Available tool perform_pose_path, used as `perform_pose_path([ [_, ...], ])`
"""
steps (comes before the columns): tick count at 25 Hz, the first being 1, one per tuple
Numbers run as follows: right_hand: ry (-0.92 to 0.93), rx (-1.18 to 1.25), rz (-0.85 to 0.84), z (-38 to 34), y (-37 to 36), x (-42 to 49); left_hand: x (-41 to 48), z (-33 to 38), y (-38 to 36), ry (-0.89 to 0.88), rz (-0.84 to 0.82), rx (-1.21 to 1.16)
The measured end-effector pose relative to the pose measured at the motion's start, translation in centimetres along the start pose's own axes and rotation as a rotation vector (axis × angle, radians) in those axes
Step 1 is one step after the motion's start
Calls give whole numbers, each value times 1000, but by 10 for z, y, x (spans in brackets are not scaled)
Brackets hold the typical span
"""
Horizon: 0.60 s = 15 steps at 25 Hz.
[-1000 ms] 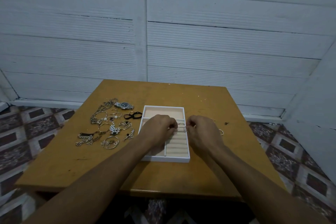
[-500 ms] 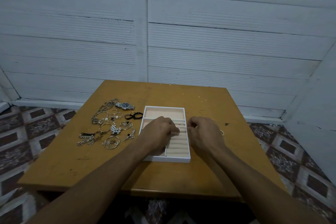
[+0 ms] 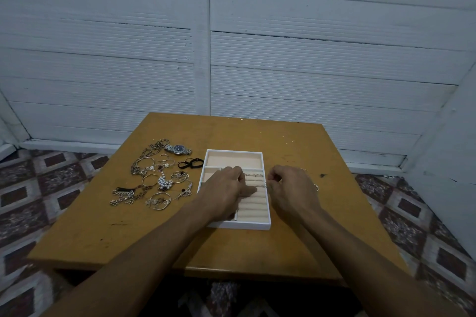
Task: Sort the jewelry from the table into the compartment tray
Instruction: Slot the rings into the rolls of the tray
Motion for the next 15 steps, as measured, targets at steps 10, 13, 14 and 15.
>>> perform_pose_path([
  [10,5,-2,-9,-4,-4,2,-8,-10,12,124,148,-171],
  [13,42,-19,0,-8,-8,2,-13,-15,15,171,174,-221],
  [14,55,-35,6,-10,-8,1,-14,-16,16,179,173,-230],
  [15,73,-57,13,-12,-9,0,-15,-17,16,187,171,-238],
])
Point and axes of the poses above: each hand's wrist, its own x-axis towards the middle knuckle, its own y-axis out of the back of the hand, z = x × y, the point moved 3 cm from there along x, towards the middle knuckle, and after that the axes turned 8 degrees about -x, right-handed, at the moved point
